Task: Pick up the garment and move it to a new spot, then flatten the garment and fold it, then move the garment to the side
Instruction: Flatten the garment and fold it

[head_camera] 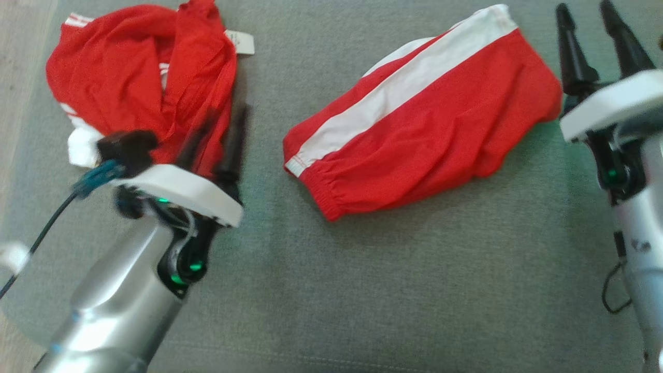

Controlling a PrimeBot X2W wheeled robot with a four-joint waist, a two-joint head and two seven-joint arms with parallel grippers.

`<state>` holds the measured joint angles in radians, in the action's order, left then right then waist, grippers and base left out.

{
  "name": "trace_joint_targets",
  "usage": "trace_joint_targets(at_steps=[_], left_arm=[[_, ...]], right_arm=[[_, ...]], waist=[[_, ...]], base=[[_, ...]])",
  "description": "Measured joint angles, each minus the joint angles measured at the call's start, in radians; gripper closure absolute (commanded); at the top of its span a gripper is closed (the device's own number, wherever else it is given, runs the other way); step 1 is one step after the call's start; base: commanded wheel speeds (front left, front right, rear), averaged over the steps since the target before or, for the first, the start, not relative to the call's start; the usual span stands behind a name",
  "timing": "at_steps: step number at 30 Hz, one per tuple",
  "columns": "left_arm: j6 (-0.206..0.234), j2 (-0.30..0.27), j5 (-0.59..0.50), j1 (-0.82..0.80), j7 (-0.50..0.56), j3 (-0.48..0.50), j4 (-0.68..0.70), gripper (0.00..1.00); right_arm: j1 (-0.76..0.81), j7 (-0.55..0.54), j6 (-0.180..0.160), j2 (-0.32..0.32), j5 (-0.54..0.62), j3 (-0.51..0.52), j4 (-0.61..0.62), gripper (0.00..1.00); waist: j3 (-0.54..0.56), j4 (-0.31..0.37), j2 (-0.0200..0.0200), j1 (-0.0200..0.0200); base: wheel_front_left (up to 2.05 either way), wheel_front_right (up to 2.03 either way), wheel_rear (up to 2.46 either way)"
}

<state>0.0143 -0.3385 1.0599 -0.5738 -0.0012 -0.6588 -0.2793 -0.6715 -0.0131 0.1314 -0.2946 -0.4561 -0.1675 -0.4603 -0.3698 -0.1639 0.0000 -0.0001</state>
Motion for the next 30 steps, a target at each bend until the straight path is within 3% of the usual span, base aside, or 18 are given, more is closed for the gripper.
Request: trace_joint_targets(at_steps=[6,8,9,11,18,30], left_arm=[[0.200,-0.021,-0.205,0.016,-0.216,0.041,0.059,0.00],[0.226,-0.026,-0.236,0.022,-0.227,0.046,0.072,0.00],[0.269,-0.036,-0.297,0.039,-0.243,0.053,0.103,0.00],[0.302,-0.048,-0.361,0.055,-0.248,0.050,0.124,0.00],[0.328,-0.097,-0.435,0.091,-0.217,0.009,0.118,0.00],[0.302,-0.125,-0.417,0.093,-0.139,-0.017,0.068,0.00]], right_arm=[[0.121,0.035,0.000,0.033,0.103,0.102,0.198,0.00],[0.144,0.029,0.000,0.046,0.120,0.120,0.236,0.00],[0.197,0.009,0.000,0.073,0.166,0.156,0.313,0.00],[0.258,-0.021,0.000,0.104,0.198,0.183,0.384,0.00],[0.457,-0.111,0.000,0.188,0.246,0.221,0.558,0.00],[0.582,-0.147,0.000,0.230,0.254,0.228,0.640,0.00]], waist=[[0.038,0.030,0.0000,0.0000],[0.044,0.034,0.0000,0.0000],[0.054,0.040,0.0000,0.0000],[0.063,0.045,0.0000,0.0000],[0.079,0.063,0.0000,0.0000],[0.086,0.093,0.0000,0.0000]], base=[[0.00,0.00,0.00],[0.00,0.00,0.00],[0.00,0.00,0.00],[0.00,0.00,0.00],[0.00,0.00,0.00],[0.00,0.00,0.00]])
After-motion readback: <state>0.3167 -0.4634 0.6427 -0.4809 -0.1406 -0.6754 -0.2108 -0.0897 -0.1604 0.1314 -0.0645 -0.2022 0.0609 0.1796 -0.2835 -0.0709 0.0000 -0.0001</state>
